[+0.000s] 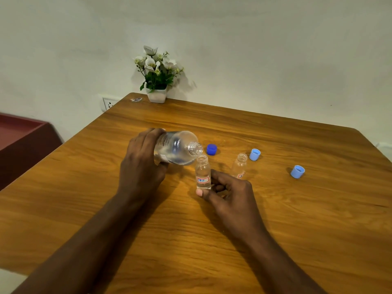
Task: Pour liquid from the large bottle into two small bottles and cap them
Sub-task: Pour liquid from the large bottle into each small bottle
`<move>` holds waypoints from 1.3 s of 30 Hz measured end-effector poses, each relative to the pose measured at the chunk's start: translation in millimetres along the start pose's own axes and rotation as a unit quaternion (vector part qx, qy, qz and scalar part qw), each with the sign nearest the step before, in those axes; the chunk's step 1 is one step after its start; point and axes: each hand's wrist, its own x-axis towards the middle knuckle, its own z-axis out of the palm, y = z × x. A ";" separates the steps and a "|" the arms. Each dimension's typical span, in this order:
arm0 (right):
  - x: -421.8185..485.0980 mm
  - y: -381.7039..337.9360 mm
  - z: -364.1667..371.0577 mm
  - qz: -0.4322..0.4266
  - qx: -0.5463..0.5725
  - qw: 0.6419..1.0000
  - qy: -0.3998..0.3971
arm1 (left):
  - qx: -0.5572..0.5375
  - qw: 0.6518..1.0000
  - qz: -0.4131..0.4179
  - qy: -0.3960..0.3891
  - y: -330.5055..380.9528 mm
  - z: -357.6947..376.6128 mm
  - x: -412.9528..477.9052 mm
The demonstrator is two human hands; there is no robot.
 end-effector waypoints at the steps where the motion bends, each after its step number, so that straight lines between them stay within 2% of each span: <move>1: 0.2 -0.4 0.1 -0.001 0.000 1.000 0.001 | -0.003 1.000 -0.002 -0.003 0.2 0.3 -0.3; 7: -0.4 2.8 1.9 0.024 -0.007 1.000 0.007 | -0.039 0.999 -0.036 -0.004 0.0 -1.0 -0.4; 16: 18.2 14.2 19.7 0.067 -0.048 0.996 0.019 | -0.117 0.980 -0.162 -0.011 -6.5 -0.3 0.9; 22: 36.8 15.5 40.3 0.053 -0.114 0.991 0.035 | -0.151 0.970 -0.192 -0.010 -6.1 -1.2 1.2; 29: 50.9 8.0 47.8 0.067 -0.123 0.988 0.060 | -0.162 0.956 -0.244 -0.027 -11.6 2.4 2.7; 39: 51.5 5.8 52.9 0.083 -0.162 0.980 0.074 | -0.163 0.951 -0.260 -0.034 -13.5 3.8 3.1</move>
